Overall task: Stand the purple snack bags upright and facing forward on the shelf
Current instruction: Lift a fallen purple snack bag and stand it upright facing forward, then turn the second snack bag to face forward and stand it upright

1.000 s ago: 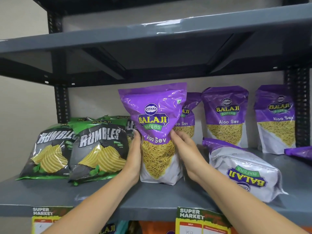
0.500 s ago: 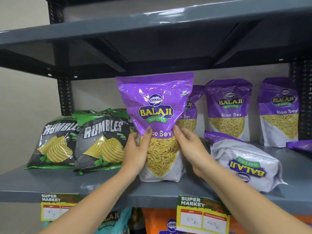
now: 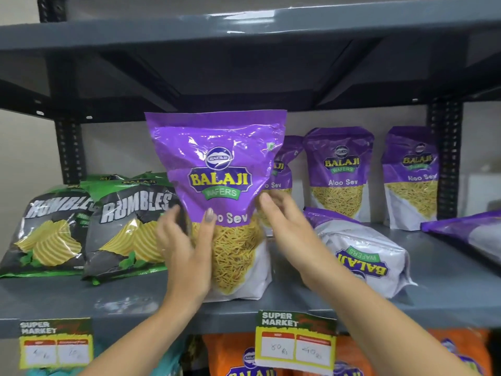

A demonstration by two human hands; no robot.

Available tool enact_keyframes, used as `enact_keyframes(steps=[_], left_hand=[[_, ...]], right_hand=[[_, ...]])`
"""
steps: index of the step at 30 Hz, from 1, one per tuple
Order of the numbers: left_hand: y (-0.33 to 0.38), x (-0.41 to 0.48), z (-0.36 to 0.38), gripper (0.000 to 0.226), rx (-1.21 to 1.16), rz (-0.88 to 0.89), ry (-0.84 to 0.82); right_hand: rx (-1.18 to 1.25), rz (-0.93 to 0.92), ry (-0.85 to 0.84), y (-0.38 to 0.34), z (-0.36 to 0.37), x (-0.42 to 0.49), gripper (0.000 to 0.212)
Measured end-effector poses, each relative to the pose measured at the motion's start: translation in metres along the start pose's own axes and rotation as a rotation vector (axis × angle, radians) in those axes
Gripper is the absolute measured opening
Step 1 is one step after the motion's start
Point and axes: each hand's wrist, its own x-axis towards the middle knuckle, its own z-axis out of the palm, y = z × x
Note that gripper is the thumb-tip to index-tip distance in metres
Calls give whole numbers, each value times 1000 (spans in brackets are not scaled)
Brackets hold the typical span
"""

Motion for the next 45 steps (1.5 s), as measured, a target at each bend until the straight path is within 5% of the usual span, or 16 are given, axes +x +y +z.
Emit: enact_keyframes(steps=[3, 6, 8, 15, 19, 24, 31, 35, 40, 45], left_hand=[[27, -24, -4, 83, 103, 548, 79], [53, -48, 5, 42, 94, 1023, -192], [64, -60, 28, 31, 66, 907, -450], [65, -13, 144, 72, 158, -280, -775], [52, 14, 183, 110, 269, -525, -833], [55, 13, 190, 55, 472, -481, -1013], [46, 12, 195, 63, 312, -382, -843], [50, 19, 191, 69, 116, -411, -650], [50, 19, 192, 127, -9, -320, -486], [37, 10, 194, 132, -22, -142, -380]], right_hand=[[-117, -224, 89, -31, -46, -15, 23], [-181, -242, 267, -47, -106, -14, 11], [-235, -123, 366, -35, -145, -3, 12], [-469, 631, 209, 58, -201, 21, 52], [-340, 723, 175, 68, -193, 24, 54], [-201, 712, 190, 66, -186, 28, 35], [-214, 500, 232, 50, -183, 30, 29], [-159, 342, 331, 38, -178, 41, 57], [-239, 102, 396, 37, -172, 52, 68], [-227, -21, 390, 52, -170, 58, 82]])
